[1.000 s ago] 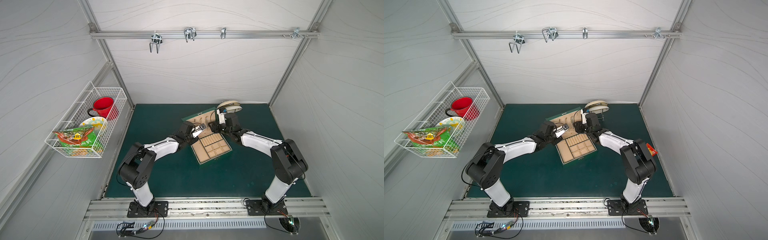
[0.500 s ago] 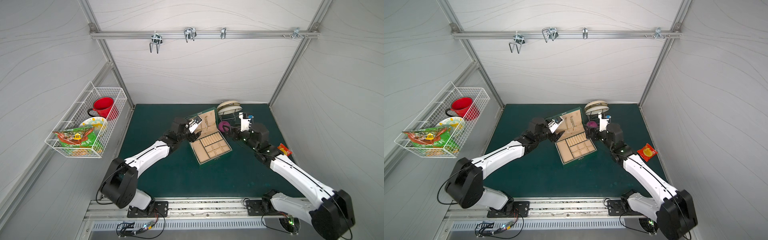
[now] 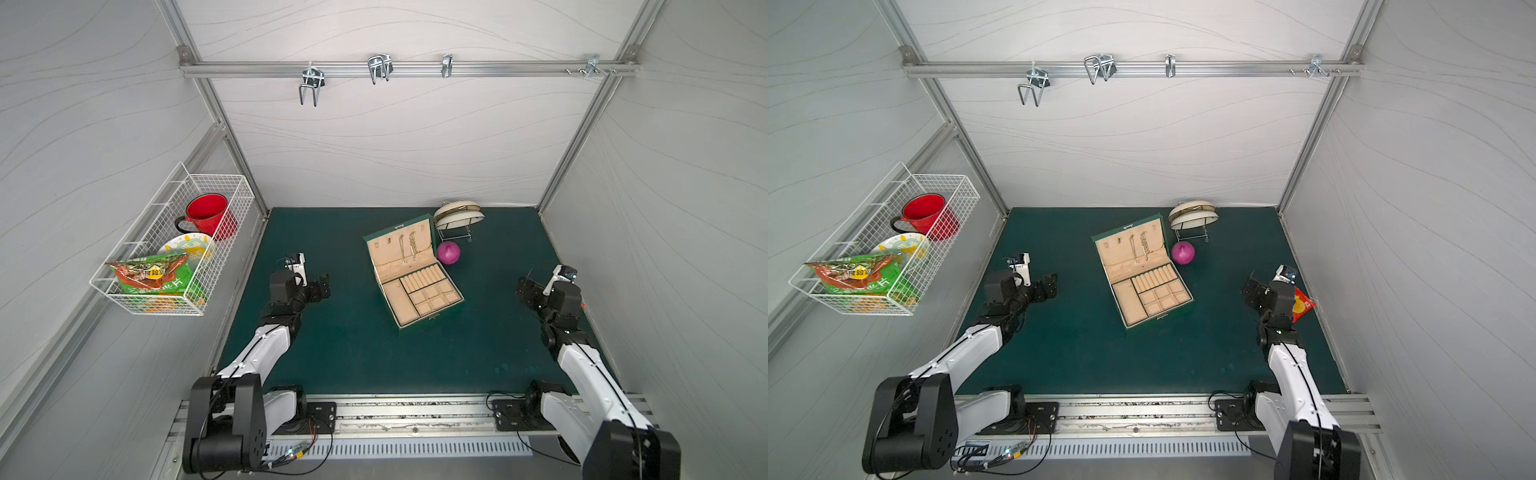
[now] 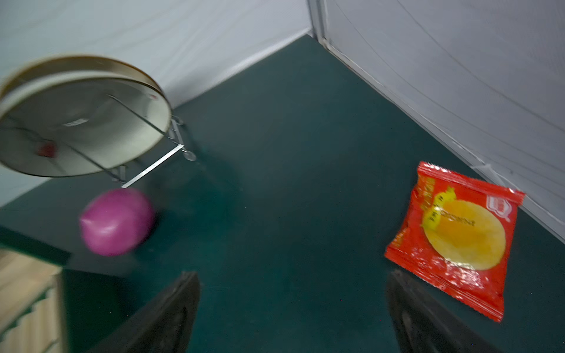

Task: Put jewelry chain into jewelry box
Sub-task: Reset both arms

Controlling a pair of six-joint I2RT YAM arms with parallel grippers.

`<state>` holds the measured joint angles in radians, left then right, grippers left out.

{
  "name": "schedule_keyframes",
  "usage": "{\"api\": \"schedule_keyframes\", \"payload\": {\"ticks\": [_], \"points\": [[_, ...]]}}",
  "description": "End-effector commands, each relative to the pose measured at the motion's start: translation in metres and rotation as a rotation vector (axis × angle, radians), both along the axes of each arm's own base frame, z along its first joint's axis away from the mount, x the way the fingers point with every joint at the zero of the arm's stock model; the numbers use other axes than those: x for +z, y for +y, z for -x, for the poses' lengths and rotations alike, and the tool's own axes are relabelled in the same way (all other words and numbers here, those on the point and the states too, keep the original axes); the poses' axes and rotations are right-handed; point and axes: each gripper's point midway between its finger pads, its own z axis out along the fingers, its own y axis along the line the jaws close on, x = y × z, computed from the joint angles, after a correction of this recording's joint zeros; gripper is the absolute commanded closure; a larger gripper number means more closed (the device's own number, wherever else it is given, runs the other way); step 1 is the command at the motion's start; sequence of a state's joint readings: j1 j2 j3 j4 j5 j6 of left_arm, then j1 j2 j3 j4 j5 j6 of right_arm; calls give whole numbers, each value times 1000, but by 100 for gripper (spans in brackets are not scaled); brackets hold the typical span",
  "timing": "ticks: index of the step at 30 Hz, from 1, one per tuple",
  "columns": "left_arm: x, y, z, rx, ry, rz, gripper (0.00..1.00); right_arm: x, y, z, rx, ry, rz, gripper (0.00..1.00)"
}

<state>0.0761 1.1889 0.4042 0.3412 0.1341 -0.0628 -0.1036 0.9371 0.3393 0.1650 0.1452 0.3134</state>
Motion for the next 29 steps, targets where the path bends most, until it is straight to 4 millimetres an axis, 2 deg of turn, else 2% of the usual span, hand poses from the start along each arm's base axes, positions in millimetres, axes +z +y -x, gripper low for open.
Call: {"api": "schedule_keyframes", "payload": {"ticks": [1, 4, 5, 7, 8, 10, 12, 13, 15, 29], "points": [[19, 10, -21, 19, -210, -92, 0, 9, -6, -19, 32, -128, 130, 1], [23, -9, -34, -104, -260, -80, 0, 7, 9, -30, 127, -191, 168, 1], [10, -11, -40, -120, -210, -77, 0, 11, 14, -34, 153, -222, 190, 1], [-5, -18, -49, -167, -225, -72, 0, 11, 23, -44, 203, -263, 209, 1], [-11, -14, -45, -154, -200, -61, 0, 8, 28, -50, 228, -260, 182, 1], [-9, -12, -48, -145, -190, -61, 0, -2, 40, -64, 293, -259, 170, 1], [-12, -2, -50, -82, -171, -61, 0, -23, 55, -80, 366, -209, 176, 1], [-13, 3, -52, -50, -155, -66, 0, -33, 57, -83, 379, -137, 181, 1], [-13, 3, -52, -43, -161, -73, 0, -31, 50, -93, 333, -97, 188, 1], [-13, 3, -51, -44, -161, -74, 0, -35, 54, -92, 349, -69, 202, 1]]}}
